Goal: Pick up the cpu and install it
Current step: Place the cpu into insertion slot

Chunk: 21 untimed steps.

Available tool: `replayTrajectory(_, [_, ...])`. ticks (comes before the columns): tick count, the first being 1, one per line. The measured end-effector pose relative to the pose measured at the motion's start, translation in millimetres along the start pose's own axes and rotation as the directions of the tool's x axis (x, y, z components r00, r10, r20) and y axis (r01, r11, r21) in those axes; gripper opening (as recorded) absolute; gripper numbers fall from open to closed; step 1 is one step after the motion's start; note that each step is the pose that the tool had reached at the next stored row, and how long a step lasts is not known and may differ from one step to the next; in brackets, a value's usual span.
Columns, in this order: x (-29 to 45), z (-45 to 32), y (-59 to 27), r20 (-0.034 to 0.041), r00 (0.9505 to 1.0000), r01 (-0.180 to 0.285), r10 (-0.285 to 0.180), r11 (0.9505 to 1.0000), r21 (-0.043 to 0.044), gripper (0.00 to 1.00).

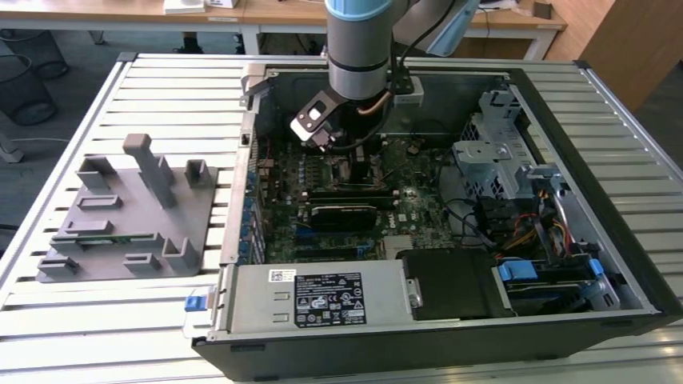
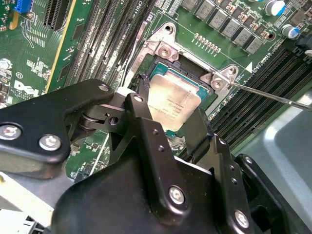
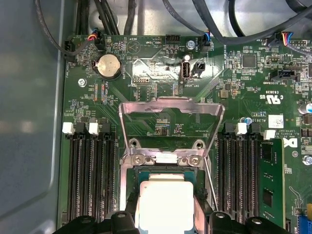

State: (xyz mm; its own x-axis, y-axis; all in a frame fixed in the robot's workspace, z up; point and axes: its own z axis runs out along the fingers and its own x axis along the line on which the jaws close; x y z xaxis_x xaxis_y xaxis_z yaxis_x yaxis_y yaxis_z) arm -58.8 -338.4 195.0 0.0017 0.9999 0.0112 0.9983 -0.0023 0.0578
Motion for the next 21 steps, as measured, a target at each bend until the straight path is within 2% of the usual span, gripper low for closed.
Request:
replayTrajectory(4, [0.0,0.5,0.0,-0.0001,1.0000,0.000,0.000,1.0000,-0.0001,0.54])
replayTrajectory(5, [0.0,0.7,0.0,-0.0001,1.0000,0.000,0.000,1.0000,0.0000,0.60])
replayTrajectory(6, [0.0,0.8,0.0,-0.0001,1.0000,0.000,0.000,1.0000,0.0000,0.60])
replayTrajectory(7, [0.0,0.9,-0.1,0.0000,1.0000,0.000,0.000,1.0000,0.0000,0.66])
replayTrajectory(14, [0.0,1.0,0.1,0.0000,1.0000,0.000,0.000,1.0000,0.0000,0.66])
replayTrajectory(21, [0.1,-7.7,0.7,0.0000,1.0000,0.000,0.000,1.0000,-0.0001,0.64])
